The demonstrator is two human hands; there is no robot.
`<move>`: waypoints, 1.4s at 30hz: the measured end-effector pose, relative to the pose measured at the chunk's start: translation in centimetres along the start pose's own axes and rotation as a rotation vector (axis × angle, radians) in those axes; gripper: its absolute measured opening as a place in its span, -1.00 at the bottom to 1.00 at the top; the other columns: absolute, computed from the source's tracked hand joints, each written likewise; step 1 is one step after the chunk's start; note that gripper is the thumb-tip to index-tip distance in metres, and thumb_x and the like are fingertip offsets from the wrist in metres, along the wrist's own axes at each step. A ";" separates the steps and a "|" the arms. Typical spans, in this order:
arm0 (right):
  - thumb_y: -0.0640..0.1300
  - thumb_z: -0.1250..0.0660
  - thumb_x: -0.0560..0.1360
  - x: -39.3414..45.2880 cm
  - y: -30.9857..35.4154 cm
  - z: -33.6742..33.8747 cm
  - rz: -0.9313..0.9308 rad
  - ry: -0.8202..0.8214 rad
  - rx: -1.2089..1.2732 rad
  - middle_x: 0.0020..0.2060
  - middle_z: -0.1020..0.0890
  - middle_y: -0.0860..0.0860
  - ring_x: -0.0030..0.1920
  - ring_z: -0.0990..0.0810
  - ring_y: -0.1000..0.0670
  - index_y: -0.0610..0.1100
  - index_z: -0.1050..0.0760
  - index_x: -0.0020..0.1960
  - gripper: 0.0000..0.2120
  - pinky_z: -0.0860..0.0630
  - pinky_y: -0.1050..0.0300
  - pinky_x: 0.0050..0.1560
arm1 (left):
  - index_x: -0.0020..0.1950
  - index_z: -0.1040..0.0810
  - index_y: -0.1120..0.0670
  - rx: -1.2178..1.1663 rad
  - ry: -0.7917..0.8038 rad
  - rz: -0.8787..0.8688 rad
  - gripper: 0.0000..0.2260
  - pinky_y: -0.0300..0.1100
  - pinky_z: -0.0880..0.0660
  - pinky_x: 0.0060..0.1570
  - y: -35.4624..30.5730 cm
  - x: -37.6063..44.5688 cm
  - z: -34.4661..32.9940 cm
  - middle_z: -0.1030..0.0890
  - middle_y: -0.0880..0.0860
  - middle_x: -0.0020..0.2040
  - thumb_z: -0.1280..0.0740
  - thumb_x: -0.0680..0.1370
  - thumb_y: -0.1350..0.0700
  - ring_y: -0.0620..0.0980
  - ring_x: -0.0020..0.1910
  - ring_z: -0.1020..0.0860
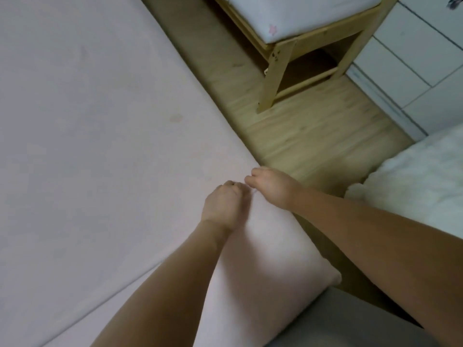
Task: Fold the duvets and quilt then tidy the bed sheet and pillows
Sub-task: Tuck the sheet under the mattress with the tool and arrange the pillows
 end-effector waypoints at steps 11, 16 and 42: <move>-0.45 -0.15 0.43 -0.2 -3.1 -1.4 0.063 0.123 0.216 -0.16 -0.54 -0.07 -0.12 -0.55 -0.13 -0.14 -0.47 -0.08 -0.74 -0.53 -0.10 -0.11 | -0.21 -0.43 0.13 -0.086 -0.021 -0.022 -0.81 -0.13 -0.30 -0.20 -2.6 0.6 0.3 -0.55 0.14 -0.17 -0.22 0.59 0.10 0.12 -0.18 -0.49; -0.45 -0.13 0.46 -0.4 -3.4 -1.5 -0.054 0.080 0.278 -0.05 -0.56 -0.11 -0.04 -0.55 -0.15 -0.20 -0.50 -0.01 -0.74 -0.51 -0.06 -0.04 | -0.26 -0.49 0.08 -0.064 0.006 0.080 -0.85 -0.15 -0.40 -0.20 0.0 3.2 -1.5 -0.62 0.08 -0.22 -0.30 0.51 0.10 0.11 -0.18 -0.57; -0.14 0.05 0.35 -6.2 16.6 -1.8 0.226 0.219 0.025 -0.25 -0.33 -0.07 -0.20 -0.34 -0.07 -0.15 -0.26 -0.18 -0.84 -0.24 0.07 -0.20 | -0.38 -0.39 0.04 -0.138 0.115 0.165 -0.78 -0.19 -0.40 -0.33 10.9 -18.4 -1.7 -0.47 0.00 -0.36 -0.29 0.33 0.33 0.00 -0.36 -0.38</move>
Point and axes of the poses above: each hand's wrist, its own x-axis towards the middle knuckle, its own z-axis out of the back of the hand, y = z × x, the point moved 10 cm from there along x, towards the middle knuckle
